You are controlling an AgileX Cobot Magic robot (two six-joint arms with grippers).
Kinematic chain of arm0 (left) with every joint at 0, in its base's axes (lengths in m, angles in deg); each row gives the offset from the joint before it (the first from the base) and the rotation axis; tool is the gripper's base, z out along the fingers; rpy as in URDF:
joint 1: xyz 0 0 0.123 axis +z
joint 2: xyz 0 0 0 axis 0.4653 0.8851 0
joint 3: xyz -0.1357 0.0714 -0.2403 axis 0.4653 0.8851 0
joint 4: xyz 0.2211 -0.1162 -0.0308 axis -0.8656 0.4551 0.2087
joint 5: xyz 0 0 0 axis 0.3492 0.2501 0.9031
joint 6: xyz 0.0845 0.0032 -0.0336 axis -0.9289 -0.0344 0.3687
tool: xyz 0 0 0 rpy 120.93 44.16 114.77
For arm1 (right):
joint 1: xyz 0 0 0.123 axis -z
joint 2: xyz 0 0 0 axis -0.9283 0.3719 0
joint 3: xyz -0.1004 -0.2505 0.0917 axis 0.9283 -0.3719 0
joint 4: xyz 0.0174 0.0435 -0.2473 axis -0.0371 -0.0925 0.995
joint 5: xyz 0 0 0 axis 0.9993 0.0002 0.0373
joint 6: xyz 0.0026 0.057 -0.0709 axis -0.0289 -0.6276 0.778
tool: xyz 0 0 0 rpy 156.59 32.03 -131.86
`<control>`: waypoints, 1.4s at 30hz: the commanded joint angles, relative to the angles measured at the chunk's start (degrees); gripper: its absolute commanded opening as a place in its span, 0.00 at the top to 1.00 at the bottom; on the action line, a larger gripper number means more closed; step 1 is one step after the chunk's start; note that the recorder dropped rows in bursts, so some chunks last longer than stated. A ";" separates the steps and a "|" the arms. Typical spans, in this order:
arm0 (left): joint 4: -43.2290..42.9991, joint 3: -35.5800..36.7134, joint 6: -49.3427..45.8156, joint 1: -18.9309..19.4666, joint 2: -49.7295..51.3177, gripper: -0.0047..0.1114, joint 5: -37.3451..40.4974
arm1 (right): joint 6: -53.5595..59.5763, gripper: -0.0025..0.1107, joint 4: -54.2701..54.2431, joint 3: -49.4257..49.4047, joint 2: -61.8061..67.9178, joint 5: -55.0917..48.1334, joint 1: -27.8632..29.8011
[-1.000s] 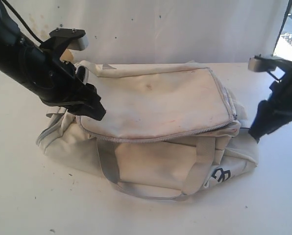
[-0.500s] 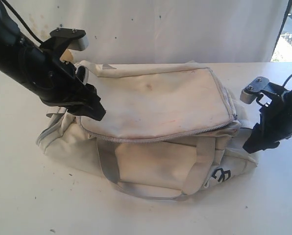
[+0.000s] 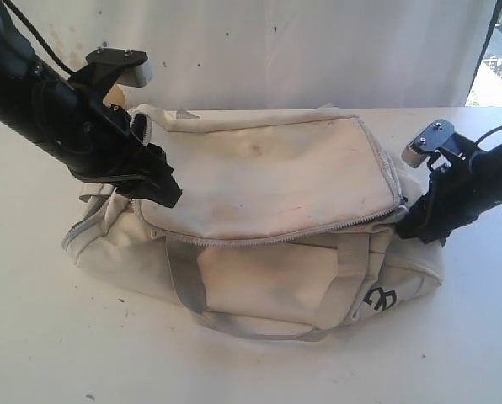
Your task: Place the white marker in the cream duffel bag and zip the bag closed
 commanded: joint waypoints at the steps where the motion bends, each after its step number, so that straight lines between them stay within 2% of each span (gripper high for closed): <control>1: 0.33 -0.21 -0.17 -0.22 -0.17 0.40 -0.89 | 0.61 0.59 -1.37 -0.19 0.67 0.96 0.17; 4: 0.33 -0.21 -0.17 -0.22 -0.17 0.40 -0.89 | 0.50 0.59 -0.34 -0.19 0.67 -4.75 0.17; 9: 0.33 -0.21 -0.17 -0.22 -0.17 0.40 -0.23 | 0.06 0.58 0.57 -0.19 1.27 -0.73 0.17; 11: 0.33 -0.21 -0.17 -0.22 -0.17 0.40 -0.50 | 1.18 0.58 -1.21 -0.19 2.46 1.07 0.05; 16: 0.33 -0.21 -0.17 -0.22 -0.17 0.40 -0.37 | 5.75 0.58 -14.27 -0.09 4.66 0.77 0.05; 19: 0.33 -0.21 -0.17 -0.22 -0.17 0.40 -0.48 | 6.65 0.60 -16.87 -0.09 4.66 3.91 0.05; 22: 0.33 -0.21 -0.17 -0.22 -0.17 0.40 -0.48 | 6.65 0.70 -17.64 -0.09 4.75 4.97 0.05; 26: 0.33 -0.21 -0.17 -0.22 -0.17 0.40 -0.48 | 5.10 0.96 -17.64 -0.09 4.75 4.06 0.05; 27: 0.33 -0.21 -0.17 -0.22 -0.17 0.40 -0.48 | 4.69 0.98 -17.64 -0.09 4.48 3.60 0.05; 33: 0.33 -0.21 -0.17 -0.22 -0.17 0.40 -0.48 | 1.79 0.98 -11.61 -0.09 0.59 5.15 0.28; 38: 0.30 -0.21 -0.17 -0.22 -0.17 0.40 -1.29 | -7.80 0.98 -0.78 -0.09 -3.27 6.80 0.28; 42: 0.30 -0.21 -0.17 -0.22 -0.17 0.40 -1.89 | -14.07 0.98 2.61 -0.09 -5.41 5.15 0.28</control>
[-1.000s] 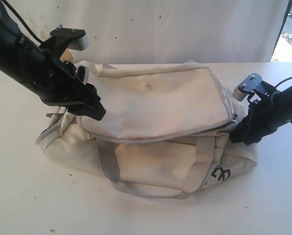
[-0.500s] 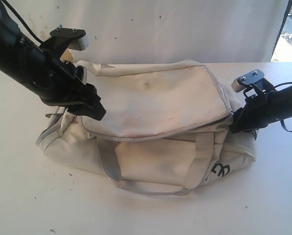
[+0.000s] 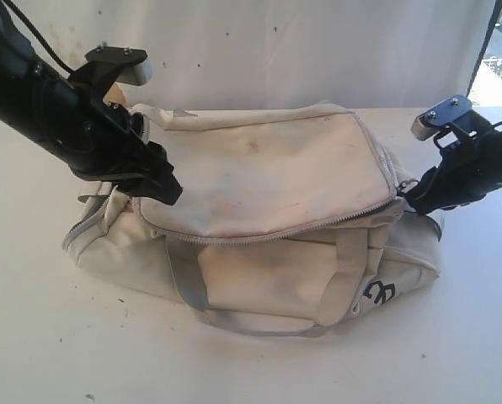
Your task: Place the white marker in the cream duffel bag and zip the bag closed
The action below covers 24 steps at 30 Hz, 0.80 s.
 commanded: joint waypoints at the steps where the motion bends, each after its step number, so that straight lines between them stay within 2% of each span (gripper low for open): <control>1: 0.30 -0.21 -0.17 -0.22 -0.17 0.40 -1.03 | -6.95 0.98 4.60 -0.09 -2.90 -2.22 0.28; 14: 0.75 -0.21 0.18 -0.22 -0.17 0.40 -2.40 | -19.38 0.98 11.82 -0.09 -10.10 -25.93 0.28; 18: 1.45 -0.21 0.18 -0.22 -0.17 0.40 -1.71 | -24.08 0.98 13.45 -0.09 -12.63 -30.70 0.28; 24: 2.92 -0.21 -0.21 -0.22 -0.17 0.40 -1.59 | -28.67 0.98 13.45 -0.09 -13.46 -32.64 0.28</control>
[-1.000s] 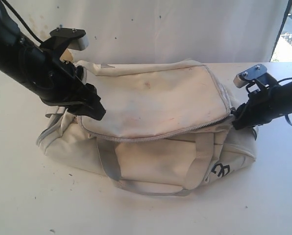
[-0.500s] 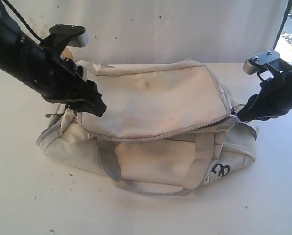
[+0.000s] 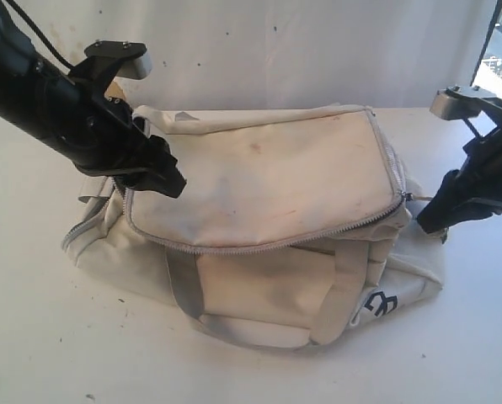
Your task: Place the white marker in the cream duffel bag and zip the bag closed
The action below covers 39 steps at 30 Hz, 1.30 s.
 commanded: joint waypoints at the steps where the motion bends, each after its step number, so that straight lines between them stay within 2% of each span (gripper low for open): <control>1: 1.96 -0.21 -0.29 -0.22 -0.17 0.40 0.25 | -3.71 0.98 0.57 -0.09 -0.28 -3.01 0.28; 6: 4.35 -0.21 -3.67 -0.22 -0.17 0.40 1.14 | -12.51 0.98 0.02 -1.07 0.26 -3.63 -0.47; 9: 6.67 -0.21 -6.43 -0.22 -0.04 0.40 1.43 | -13.42 0.98 0.14 -2.71 0.74 -3.63 -2.64; 16: 7.00 -0.21 -6.43 -0.22 -0.04 0.40 1.29 | -13.72 0.98 -2.13 -3.45 2.14 -4.98 -9.22; 22: 6.86 -0.21 -6.54 -0.22 -0.04 0.40 1.41 | -18.79 0.98 -2.67 -3.45 2.14 -6.26 -10.78; 25: 7.95 -0.21 -7.77 -0.22 0.11 0.40 1.53 | -21.11 0.98 -5.02 -3.45 2.14 -4.42 -10.78; 30: 11.63 -0.21 -12.39 -0.22 1.52 0.40 1.97 | -20.36 0.98 -16.78 -3.45 2.14 -1.87 -13.19; 33: 12.00 -0.21 -12.16 -0.22 2.25 0.40 1.50 | -20.94 0.98 -17.68 -3.45 2.49 2.62 -14.78; 39: 15.12 -0.21 -13.32 -0.22 2.37 0.40 1.12 | -22.95 0.98 -18.50 -3.45 6.64 5.25 -17.90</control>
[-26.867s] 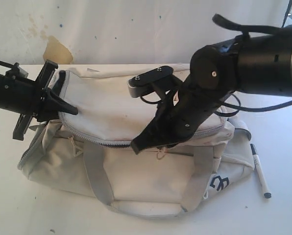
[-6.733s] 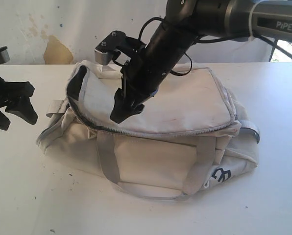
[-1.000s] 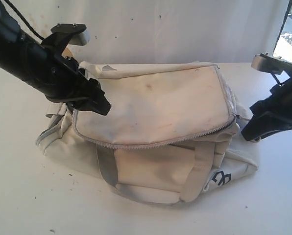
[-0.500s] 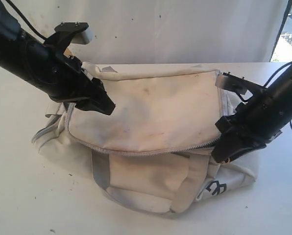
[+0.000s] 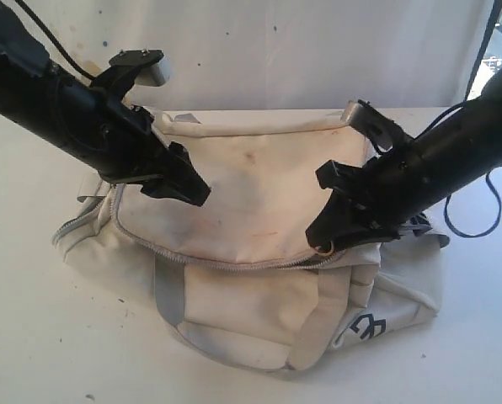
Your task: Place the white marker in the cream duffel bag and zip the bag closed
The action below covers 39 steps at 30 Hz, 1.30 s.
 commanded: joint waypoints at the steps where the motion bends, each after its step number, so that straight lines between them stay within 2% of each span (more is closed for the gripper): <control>1: 3.57 -0.21 -1.24 -0.22 -0.03 0.40 -0.47 | -0.05 0.98 -1.85 -0.17 3.15 1.78 -2.14; 5: 4.13 -0.21 -1.24 -0.22 -0.03 0.39 1.87 | 0.52 0.97 -1.63 -0.04 3.55 -0.29 -2.57; 8: 3.90 -0.21 -2.38 -0.22 -0.03 0.32 3.53 | 1.02 0.88 -1.26 0.08 3.55 -2.15 -2.57; 11: 4.12 -0.21 -3.16 -0.22 -0.03 0.24 3.94 | -0.42 0.70 -1.10 1.08 3.55 -3.48 -2.57; 12: 4.12 -0.21 -3.16 -0.22 -0.03 0.22 3.94 | -1.68 0.61 -0.34 1.62 3.55 -4.13 -2.57; 16: 4.12 -0.21 -3.16 -0.22 -0.03 0.22 3.94 | -6.81 0.34 4.54 4.86 3.55 -7.45 -2.57; 25: 3.92 -0.21 -3.29 -0.22 -0.03 0.22 4.03 | -15.36 0.34 11.91 8.45 3.30 -9.77 -2.57; 27: 4.14 -0.21 -6.08 -0.26 -0.03 0.22 4.01 | -17.19 0.34 15.65 8.45 1.72 -9.77 -2.57; 30: 9.43 -0.21 -8.71 -0.26 0.07 0.22 3.28 | -18.04 0.34 19.06 8.54 -1.56 -9.77 -2.57; 31: 13.85 -0.21 -11.54 -0.35 0.33 0.22 2.54 | -19.44 0.34 21.22 8.54 -2.86 -9.77 -2.57; 34: 20.73 -0.21 -24.25 -3.28 1.64 0.22 1.37 | -25.81 0.34 29.33 8.54 -5.50 -9.77 -2.57; 36: 21.66 -0.21 -31.53 -6.96 2.78 0.22 -5.24 | -27.20 0.34 33.72 8.54 -6.40 -9.77 -2.57; 39: 26.94 -0.21 -36.07 -9.68 3.70 0.22 -13.03 | -27.83 0.34 35.07 8.54 -6.49 -9.77 -1.40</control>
